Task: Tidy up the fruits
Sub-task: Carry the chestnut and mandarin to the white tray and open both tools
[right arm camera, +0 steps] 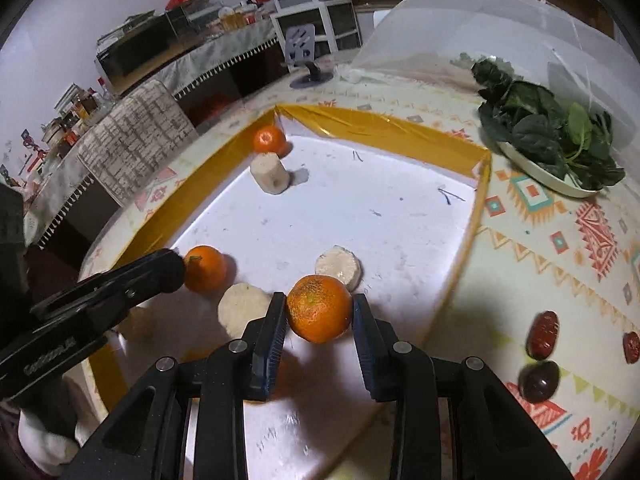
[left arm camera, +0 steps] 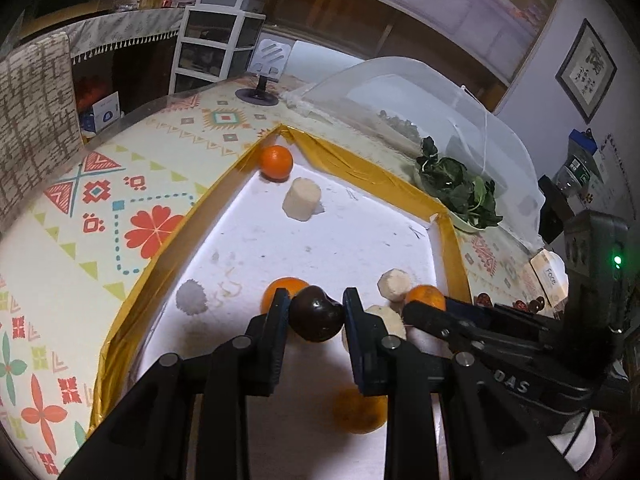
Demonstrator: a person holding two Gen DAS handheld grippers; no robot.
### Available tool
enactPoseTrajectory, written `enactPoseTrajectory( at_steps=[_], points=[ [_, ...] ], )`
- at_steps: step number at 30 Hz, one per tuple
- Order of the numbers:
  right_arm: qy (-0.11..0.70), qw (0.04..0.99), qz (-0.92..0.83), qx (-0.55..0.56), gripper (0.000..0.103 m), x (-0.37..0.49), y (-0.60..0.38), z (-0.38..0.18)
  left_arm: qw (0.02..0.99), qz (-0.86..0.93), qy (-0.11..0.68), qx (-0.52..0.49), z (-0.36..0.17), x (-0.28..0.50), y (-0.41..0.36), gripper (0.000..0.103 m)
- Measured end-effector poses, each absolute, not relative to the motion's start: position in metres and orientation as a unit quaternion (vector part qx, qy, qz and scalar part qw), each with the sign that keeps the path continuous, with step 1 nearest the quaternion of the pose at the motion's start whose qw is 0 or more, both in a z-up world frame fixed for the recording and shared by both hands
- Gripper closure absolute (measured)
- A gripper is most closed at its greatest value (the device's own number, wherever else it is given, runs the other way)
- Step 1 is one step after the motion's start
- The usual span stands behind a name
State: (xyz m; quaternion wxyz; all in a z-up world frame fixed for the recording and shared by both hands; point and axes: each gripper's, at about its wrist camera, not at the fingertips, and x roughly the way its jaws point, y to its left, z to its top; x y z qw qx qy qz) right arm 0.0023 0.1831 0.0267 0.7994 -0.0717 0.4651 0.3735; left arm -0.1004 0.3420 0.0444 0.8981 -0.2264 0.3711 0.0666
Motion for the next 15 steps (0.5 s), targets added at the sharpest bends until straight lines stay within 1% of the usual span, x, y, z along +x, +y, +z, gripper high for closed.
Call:
enactPoseTrajectory(
  at_steps=[1, 4, 6, 9, 11, 12, 15],
  points=[
    [0.465, 0.800, 0.372, -0.074, 0.068, 0.003, 0.185, 0.027, 0.899, 0.068, 0.370, -0.224, 0.046, -0.102, 0.343, 0.078],
    [0.465, 0.804, 0.363, -0.080, 0.067, 0.009, 0.190, 0.024, 0.898, 0.067, 0.374, -0.222, 0.048, -0.105, 0.342, 0.072],
    [0.465, 0.806, 0.359, -0.080, 0.067, 0.013, 0.193, 0.024, 0.897, 0.068, 0.375, -0.223, 0.048, -0.107, 0.341, 0.058],
    [0.469, 0.804, 0.358, -0.068, 0.067, 0.017, 0.191, 0.024, 0.898, 0.073, 0.372, -0.222, 0.053, -0.114, 0.340, 0.053],
    [0.467, 0.804, 0.364, -0.054, 0.067, 0.015, 0.186, 0.029, 0.898, 0.079, 0.367, -0.229, 0.057, -0.118, 0.343, 0.039],
    [0.465, 0.805, 0.366, -0.049, 0.063, 0.014, 0.184, 0.031, 0.898, 0.083, 0.364, -0.232, 0.059, -0.119, 0.344, 0.034],
    [0.449, 0.812, 0.371, -0.032, 0.051, 0.010, 0.174, 0.045, 0.902, 0.095, 0.347, -0.240, 0.071, -0.128, 0.346, 0.026]
  ],
)
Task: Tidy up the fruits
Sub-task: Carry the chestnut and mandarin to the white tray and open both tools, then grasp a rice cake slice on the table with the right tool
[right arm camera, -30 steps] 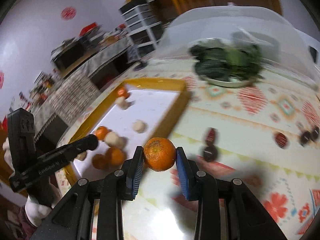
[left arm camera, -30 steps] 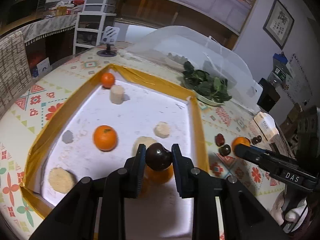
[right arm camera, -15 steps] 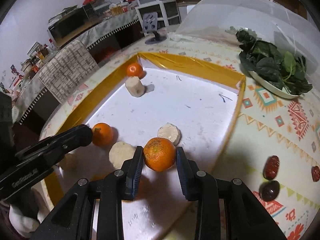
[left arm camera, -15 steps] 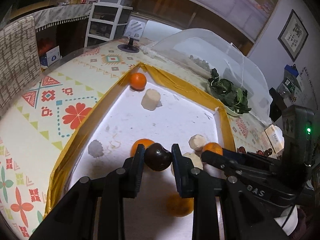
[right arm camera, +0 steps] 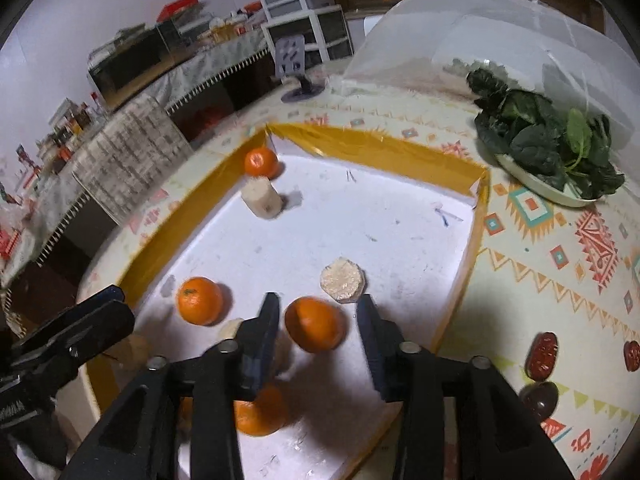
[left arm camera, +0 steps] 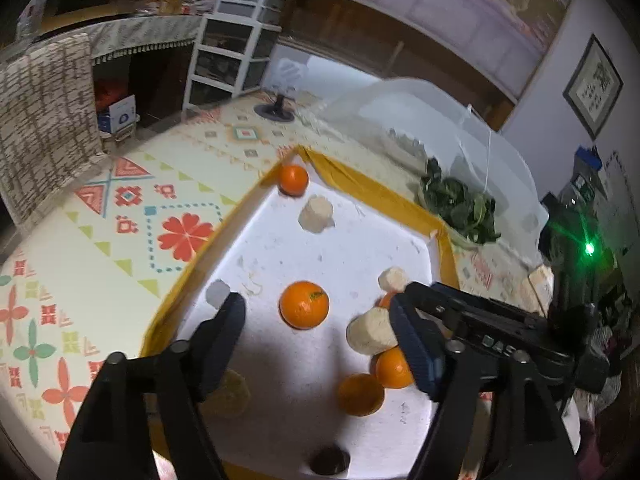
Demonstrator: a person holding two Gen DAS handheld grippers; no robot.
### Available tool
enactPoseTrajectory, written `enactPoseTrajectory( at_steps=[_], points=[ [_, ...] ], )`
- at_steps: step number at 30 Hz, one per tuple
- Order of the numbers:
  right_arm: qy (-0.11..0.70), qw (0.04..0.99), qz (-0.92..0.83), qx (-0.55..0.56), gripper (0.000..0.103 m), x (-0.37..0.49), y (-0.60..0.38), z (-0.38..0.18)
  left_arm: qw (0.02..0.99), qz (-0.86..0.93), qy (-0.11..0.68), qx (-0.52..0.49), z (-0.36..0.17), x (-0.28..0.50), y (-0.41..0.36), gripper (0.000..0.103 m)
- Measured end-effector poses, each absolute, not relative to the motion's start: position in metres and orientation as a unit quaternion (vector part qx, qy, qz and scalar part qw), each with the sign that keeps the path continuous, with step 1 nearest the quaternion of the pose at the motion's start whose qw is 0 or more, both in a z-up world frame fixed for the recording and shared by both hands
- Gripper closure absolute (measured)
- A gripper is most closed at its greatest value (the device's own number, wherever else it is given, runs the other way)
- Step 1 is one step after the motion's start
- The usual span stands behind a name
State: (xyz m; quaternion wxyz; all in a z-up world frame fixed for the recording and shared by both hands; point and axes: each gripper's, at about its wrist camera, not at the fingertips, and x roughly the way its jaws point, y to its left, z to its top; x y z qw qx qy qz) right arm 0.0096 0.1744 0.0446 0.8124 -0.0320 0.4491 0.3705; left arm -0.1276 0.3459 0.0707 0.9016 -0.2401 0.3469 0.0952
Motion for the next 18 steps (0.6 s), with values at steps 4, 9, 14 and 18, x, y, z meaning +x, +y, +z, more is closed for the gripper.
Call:
enactPoseTrajectory(
  at_steps=[4, 9, 14, 18],
  points=[
    [0.415, 0.832, 0.368, -0.021, 0.047, -0.001, 0.151, 0.068, 0.915, 0.116, 0.316, -0.223, 0.091, -0.139, 0.336, 0.013],
    [0.357, 0.870, 0.340, -0.011, 0.031, -0.022, 0.097, 0.097, 0.937, 0.081, 0.266, -0.211, 0.118, -0.156, 0.312, 0.012],
    [0.288, 0.920, 0.263, -0.026, 0.002, -0.040, 0.023, 0.117, 0.950, 0.053, 0.257, -0.172, 0.137, -0.159, 0.269, 0.012],
    [0.297, 0.932, 0.205, 0.028, 0.001, -0.035, -0.063, 0.115, 0.948, 0.032, 0.276, -0.155, 0.137, -0.153, 0.238, 0.012]
  ],
)
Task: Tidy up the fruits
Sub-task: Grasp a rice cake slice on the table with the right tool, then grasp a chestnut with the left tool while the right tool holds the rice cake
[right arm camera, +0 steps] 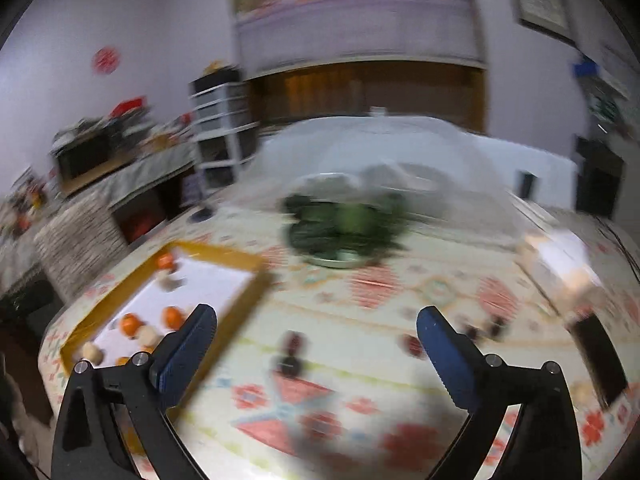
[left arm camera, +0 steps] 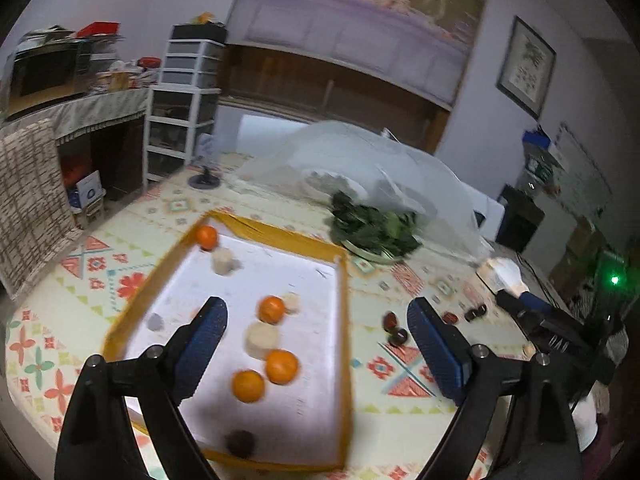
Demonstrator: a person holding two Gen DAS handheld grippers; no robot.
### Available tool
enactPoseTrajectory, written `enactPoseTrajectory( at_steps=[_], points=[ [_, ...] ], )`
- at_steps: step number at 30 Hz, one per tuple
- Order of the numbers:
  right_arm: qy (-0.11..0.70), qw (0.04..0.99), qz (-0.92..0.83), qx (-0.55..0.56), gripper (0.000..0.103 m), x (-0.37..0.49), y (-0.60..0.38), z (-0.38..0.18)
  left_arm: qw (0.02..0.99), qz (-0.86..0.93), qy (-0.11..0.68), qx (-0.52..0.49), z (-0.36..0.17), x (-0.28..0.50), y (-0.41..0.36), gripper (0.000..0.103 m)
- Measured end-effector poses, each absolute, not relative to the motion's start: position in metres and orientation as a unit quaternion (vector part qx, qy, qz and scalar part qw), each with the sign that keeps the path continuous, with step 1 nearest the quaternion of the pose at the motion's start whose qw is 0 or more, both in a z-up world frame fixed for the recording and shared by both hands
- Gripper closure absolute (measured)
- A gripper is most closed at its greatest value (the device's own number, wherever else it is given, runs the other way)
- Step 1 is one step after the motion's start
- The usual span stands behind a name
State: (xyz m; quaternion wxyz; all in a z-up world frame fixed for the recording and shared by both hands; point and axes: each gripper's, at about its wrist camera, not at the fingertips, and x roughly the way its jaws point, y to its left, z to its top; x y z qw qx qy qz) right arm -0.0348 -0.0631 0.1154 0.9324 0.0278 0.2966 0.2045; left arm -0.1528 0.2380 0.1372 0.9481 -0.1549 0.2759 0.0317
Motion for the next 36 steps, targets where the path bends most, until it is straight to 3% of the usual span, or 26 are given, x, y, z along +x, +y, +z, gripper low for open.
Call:
enactPoseTrajectory(
  at_steps=[11, 13, 15, 18, 30, 31, 33, 36],
  points=[
    [0.332, 0.935, 0.042, 0.117, 0.003, -0.038, -0.273, 0.108, 0.923, -0.065, 0.347, -0.154, 0.108, -0.120, 0.160, 0.012],
    [0.343, 0.930, 0.041, 0.127, 0.011, -0.036, -0.285, 0.103, 0.917, -0.078, 0.359, -0.157, 0.102, -0.113, 0.150, 0.012],
    [0.370, 0.918, 0.052, 0.135, 0.032, -0.027, -0.287, 0.087, 0.912, -0.089, 0.369, -0.157, 0.098, -0.108, 0.140, 0.012],
    [0.404, 0.902, 0.048, 0.141, 0.050, -0.011, -0.285, 0.061, 0.910, -0.092, 0.376, -0.149, 0.095, -0.106, 0.131, 0.012],
    [0.463, 0.881, -0.017, 0.098, 0.050, 0.033, -0.275, 0.008, 0.906, -0.079, 0.383, -0.163, 0.091, -0.100, 0.141, 0.012],
    [0.460, 0.883, -0.019, 0.094, 0.052, 0.035, -0.274, 0.008, 0.905, -0.079, 0.385, -0.163, 0.090, -0.099, 0.140, 0.012],
    [0.460, 0.883, -0.020, 0.086, 0.070, 0.038, -0.271, 0.008, 0.905, -0.078, 0.387, -0.161, 0.088, -0.098, 0.139, 0.012],
    [0.462, 0.882, 0.002, 0.091, 0.070, 0.038, -0.262, 0.009, 0.904, -0.076, 0.388, -0.162, 0.086, -0.096, 0.142, 0.012]
  ],
)
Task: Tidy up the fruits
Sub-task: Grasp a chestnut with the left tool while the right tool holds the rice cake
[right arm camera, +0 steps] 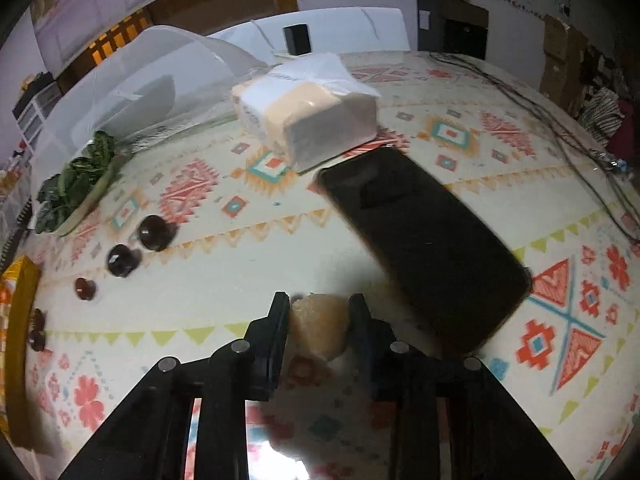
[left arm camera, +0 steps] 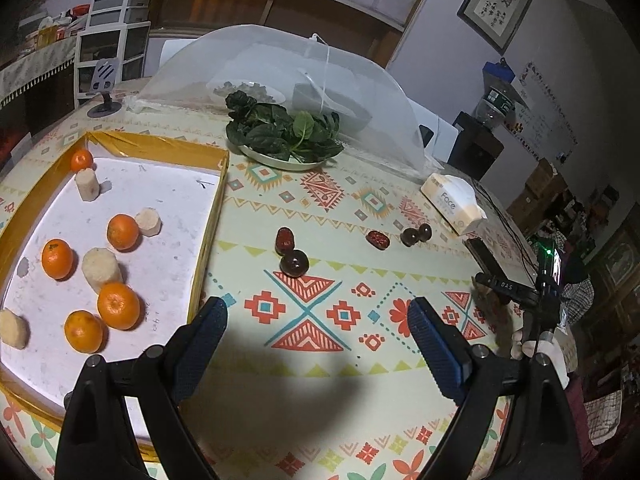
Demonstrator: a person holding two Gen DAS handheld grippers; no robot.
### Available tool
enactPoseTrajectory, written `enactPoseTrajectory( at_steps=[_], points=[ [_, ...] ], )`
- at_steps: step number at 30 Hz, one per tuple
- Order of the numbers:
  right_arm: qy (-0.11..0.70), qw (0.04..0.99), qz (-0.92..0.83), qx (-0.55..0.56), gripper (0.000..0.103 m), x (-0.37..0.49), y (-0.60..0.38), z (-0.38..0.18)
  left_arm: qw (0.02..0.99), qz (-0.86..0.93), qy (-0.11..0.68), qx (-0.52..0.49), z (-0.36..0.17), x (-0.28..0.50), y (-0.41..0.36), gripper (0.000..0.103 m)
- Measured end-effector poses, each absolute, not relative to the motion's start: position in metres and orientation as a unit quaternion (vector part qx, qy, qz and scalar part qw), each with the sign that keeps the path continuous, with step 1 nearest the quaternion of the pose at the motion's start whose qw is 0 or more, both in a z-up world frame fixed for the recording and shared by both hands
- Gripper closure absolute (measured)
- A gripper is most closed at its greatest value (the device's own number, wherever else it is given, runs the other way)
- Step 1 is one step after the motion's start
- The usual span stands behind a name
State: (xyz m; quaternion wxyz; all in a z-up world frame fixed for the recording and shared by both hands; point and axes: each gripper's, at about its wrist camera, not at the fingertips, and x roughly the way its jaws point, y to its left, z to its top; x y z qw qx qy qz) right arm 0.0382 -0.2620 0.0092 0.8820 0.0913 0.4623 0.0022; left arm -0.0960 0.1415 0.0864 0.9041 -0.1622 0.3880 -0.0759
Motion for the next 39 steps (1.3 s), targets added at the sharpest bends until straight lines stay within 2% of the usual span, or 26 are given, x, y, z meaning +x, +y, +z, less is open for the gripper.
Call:
enactPoseTrajectory(
  at_steps=[13, 23, 25, 27, 28, 30, 32, 39],
  points=[
    [0.445, 0.876, 0.158, 0.095, 0.070, 0.027, -0.164, 0.013, 0.892, -0.055, 0.406, -0.191, 0.075, -0.069, 0.159, 0.012],
    [0.433, 0.872, 0.190, 0.124, 0.070, 0.028, -0.159, 0.008, 0.896, -0.013, 0.434, -0.092, 0.042, -0.013, 0.118, 0.014],
    [0.434, 0.871, 0.194, 0.127, 0.070, 0.028, -0.160, 0.008, 0.895, -0.008, 0.440, -0.072, 0.034, -0.005, 0.110, 0.019],
    [0.435, 0.869, 0.198, 0.129, 0.070, 0.029, -0.160, 0.008, 0.893, -0.004, 0.445, -0.061, 0.029, 0.001, 0.107, 0.034],
    [0.436, 0.868, 0.199, 0.129, 0.070, 0.029, -0.161, 0.008, 0.892, -0.003, 0.448, -0.056, 0.026, 0.004, 0.105, 0.038],
    [0.437, 0.867, 0.201, 0.130, 0.070, 0.029, -0.160, 0.007, 0.887, -0.003, 0.459, -0.048, 0.018, 0.011, 0.102, 0.060],
    [0.437, 0.866, 0.203, 0.130, 0.070, 0.029, -0.160, 0.007, 0.883, -0.005, 0.466, -0.046, 0.012, 0.014, 0.101, 0.075],
    [0.436, 0.867, 0.203, 0.129, 0.070, 0.029, -0.160, 0.006, 0.895, -0.004, 0.445, -0.037, 0.018, 0.004, 0.097, 0.078]
  ],
)
